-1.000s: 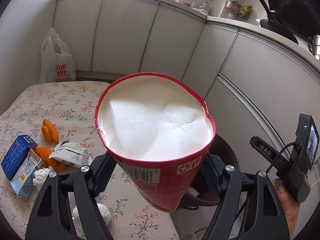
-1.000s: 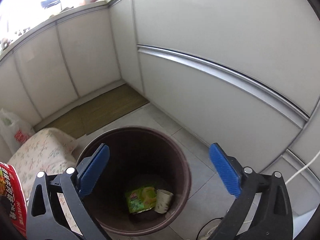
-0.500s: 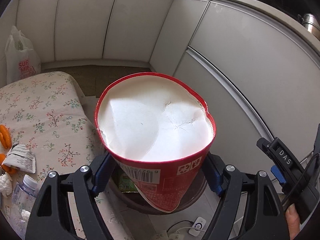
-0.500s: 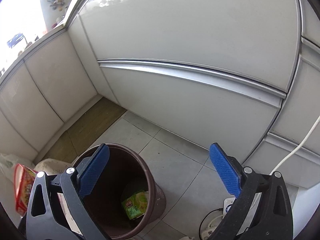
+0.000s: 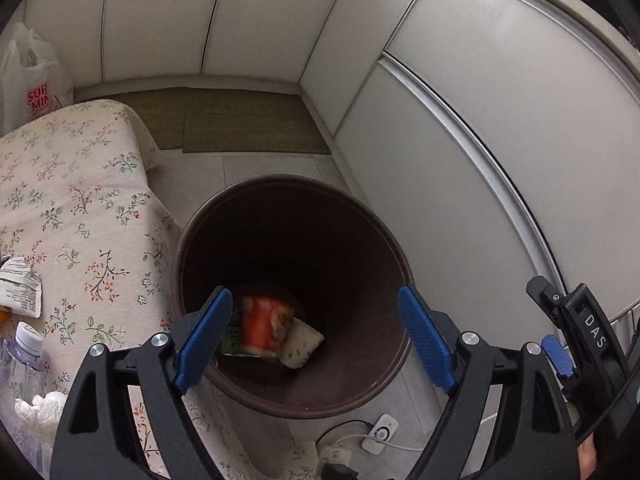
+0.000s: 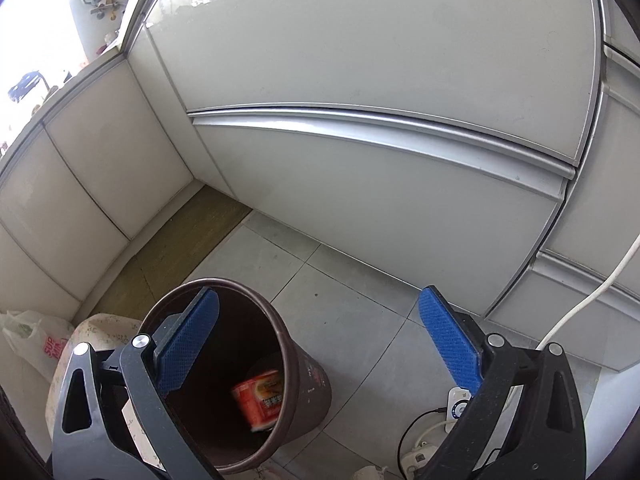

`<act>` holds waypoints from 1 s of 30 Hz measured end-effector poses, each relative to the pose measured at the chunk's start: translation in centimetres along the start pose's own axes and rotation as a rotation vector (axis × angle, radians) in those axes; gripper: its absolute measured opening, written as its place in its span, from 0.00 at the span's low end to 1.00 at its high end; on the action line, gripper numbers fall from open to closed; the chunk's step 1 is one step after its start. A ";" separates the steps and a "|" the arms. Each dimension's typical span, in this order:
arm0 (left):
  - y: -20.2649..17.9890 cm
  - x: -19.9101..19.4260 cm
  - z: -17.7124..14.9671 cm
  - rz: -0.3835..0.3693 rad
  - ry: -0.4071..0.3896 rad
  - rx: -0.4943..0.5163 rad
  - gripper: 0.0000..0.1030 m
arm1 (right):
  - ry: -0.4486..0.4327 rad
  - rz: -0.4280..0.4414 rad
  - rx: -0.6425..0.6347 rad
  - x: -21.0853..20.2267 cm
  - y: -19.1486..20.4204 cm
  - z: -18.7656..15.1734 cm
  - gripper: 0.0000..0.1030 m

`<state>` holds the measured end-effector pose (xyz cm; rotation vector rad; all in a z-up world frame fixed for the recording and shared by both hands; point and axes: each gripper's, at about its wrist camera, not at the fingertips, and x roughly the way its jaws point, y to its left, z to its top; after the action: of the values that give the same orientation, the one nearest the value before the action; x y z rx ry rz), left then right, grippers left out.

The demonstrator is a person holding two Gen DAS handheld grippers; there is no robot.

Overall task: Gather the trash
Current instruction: 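Open the left tool over the brown bin to drop the red cup, then move both open tools back over the table toward the blue box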

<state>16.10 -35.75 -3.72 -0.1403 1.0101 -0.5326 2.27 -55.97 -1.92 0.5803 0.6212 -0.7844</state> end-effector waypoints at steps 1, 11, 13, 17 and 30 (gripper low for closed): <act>0.2 -0.2 0.2 0.010 -0.004 -0.001 0.81 | 0.001 0.002 -0.012 -0.1 0.2 -0.2 0.93; 3.5 -3.8 -1.8 0.095 -0.067 -0.035 0.81 | 0.026 0.076 -0.163 -1.5 4.4 -2.6 0.93; 4.6 -4.6 -2.2 0.118 -0.086 -0.033 0.81 | 0.024 0.089 -0.180 -1.8 5.5 -3.0 0.93; 7.0 -6.8 -2.7 0.156 -0.130 -0.041 0.81 | 0.034 0.119 -0.225 -2.2 8.2 -4.3 0.93; 15.2 -12.4 -3.5 0.266 -0.250 -0.133 0.81 | -0.049 0.225 -0.388 -6.3 17.2 -10.4 0.93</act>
<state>13.49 -16.12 -1.39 -0.1828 0.8034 -0.1987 9.25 -36.14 -0.38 0.2671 0.6307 -0.4480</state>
